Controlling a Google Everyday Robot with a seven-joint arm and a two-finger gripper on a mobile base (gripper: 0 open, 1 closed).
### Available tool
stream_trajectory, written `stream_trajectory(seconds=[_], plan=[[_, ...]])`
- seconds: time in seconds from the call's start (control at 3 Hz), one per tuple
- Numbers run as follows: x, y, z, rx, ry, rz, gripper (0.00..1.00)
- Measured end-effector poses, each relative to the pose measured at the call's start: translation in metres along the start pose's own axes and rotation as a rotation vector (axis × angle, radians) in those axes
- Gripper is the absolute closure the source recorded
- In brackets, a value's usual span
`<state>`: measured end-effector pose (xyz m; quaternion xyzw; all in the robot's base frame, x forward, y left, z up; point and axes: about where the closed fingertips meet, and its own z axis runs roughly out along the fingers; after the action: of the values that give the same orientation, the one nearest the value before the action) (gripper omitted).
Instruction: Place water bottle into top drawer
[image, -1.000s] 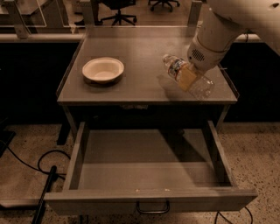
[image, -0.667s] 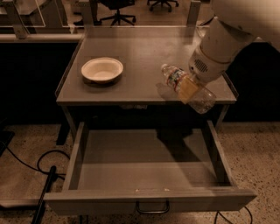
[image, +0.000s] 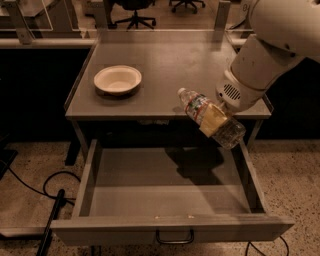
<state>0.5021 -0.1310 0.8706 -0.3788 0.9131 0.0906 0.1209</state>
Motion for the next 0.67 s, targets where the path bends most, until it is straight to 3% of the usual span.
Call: stream_trajectory(seconds=[0.67], plan=[[0.026, 0.037, 0.048, -0.119, 0.04, 0.013, 1.0]])
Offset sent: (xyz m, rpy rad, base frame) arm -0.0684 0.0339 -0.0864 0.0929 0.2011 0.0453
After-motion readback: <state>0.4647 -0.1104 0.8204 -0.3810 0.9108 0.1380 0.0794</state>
